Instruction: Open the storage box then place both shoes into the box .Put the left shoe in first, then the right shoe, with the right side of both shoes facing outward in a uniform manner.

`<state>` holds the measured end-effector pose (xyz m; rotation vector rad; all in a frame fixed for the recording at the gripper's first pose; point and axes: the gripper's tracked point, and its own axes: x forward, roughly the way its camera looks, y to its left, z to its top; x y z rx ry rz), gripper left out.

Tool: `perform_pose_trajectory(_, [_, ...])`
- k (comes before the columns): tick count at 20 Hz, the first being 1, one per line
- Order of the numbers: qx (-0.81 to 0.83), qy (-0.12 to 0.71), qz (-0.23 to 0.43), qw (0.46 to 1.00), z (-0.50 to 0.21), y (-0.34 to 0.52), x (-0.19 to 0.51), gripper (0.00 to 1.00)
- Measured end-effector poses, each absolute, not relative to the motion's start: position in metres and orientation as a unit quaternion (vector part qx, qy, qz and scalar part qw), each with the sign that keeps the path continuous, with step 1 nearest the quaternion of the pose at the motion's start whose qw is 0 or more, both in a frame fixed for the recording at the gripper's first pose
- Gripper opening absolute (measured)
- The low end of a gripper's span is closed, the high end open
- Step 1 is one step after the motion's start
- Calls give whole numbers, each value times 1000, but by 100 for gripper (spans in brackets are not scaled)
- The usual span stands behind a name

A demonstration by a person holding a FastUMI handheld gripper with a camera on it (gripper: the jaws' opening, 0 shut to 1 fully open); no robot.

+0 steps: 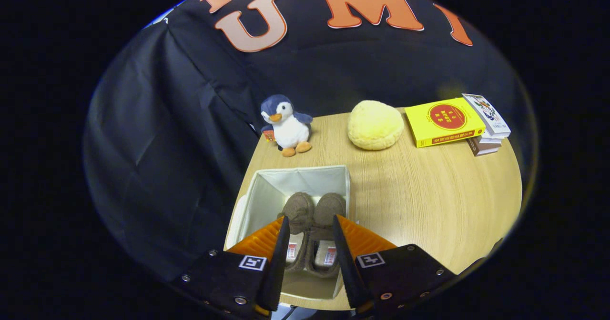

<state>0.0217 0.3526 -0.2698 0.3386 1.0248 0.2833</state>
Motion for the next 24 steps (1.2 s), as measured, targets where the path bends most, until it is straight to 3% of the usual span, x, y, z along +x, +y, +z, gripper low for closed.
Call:
perform_pose_trajectory(11, [125, 387, 123, 905, -191, 232, 15, 83])
perform_pose_trajectory(17, [128, 333, 101, 929, -171, 162, 13, 91])
perform_pose_trajectory(24, [127, 229, 58, 963, -117, 73, 13, 93])
